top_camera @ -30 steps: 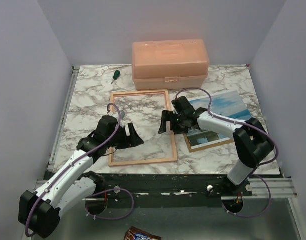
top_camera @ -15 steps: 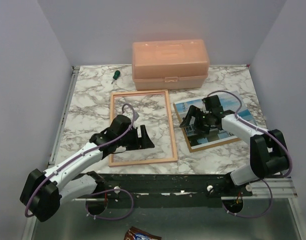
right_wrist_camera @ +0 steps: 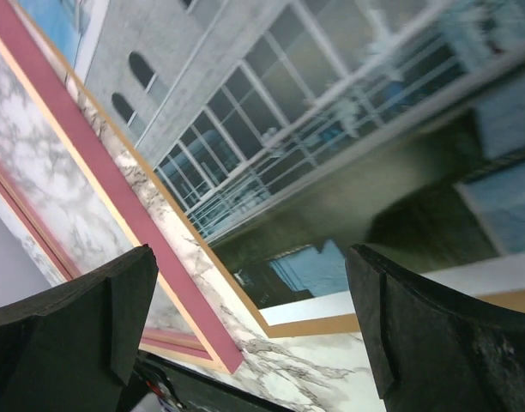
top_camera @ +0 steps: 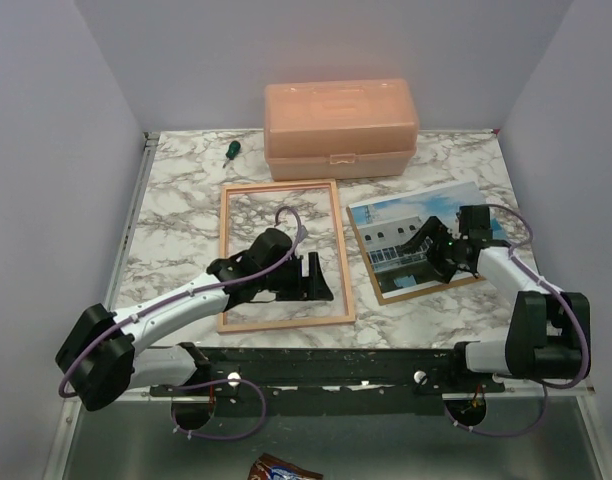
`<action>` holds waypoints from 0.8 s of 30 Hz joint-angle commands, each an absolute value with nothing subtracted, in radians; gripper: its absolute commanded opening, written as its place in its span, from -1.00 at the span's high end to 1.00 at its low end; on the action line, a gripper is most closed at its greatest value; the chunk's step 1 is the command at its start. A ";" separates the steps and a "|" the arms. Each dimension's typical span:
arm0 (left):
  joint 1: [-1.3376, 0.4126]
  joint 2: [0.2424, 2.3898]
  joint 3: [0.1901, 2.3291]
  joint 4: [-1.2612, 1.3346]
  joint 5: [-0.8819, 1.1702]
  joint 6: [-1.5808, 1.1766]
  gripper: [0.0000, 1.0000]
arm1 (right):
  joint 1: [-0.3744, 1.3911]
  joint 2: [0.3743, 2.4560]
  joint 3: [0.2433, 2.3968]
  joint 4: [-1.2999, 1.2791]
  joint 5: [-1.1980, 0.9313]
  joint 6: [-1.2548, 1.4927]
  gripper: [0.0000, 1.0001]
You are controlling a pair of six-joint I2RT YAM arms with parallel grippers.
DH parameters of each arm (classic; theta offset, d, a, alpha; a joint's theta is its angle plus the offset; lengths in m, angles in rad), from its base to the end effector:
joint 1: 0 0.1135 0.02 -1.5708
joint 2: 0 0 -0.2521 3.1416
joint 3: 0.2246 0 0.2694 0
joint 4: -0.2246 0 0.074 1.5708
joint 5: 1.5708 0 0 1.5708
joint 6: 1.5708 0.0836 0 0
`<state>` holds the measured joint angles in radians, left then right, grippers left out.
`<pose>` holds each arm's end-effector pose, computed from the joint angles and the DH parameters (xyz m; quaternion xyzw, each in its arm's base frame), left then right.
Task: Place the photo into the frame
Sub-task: Move the photo frame item to the center of the board.
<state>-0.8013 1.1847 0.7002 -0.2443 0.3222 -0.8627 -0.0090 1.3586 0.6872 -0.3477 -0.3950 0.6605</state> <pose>0.1896 -0.2337 0.1757 0.0379 0.9025 -0.3968 0.1634 0.2894 0.0296 0.1148 0.2595 0.9087 0.2643 0.1926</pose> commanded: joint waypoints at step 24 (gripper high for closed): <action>-0.847 1.265 0.739 -0.226 0.278 -0.888 -0.56 | -0.111 1.178 0.543 -0.453 -0.248 0.791 -0.99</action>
<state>-0.8402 1.2610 0.7116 -0.2329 0.2989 -0.8841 -0.1051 1.1641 0.5716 -0.4648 -0.2916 0.7750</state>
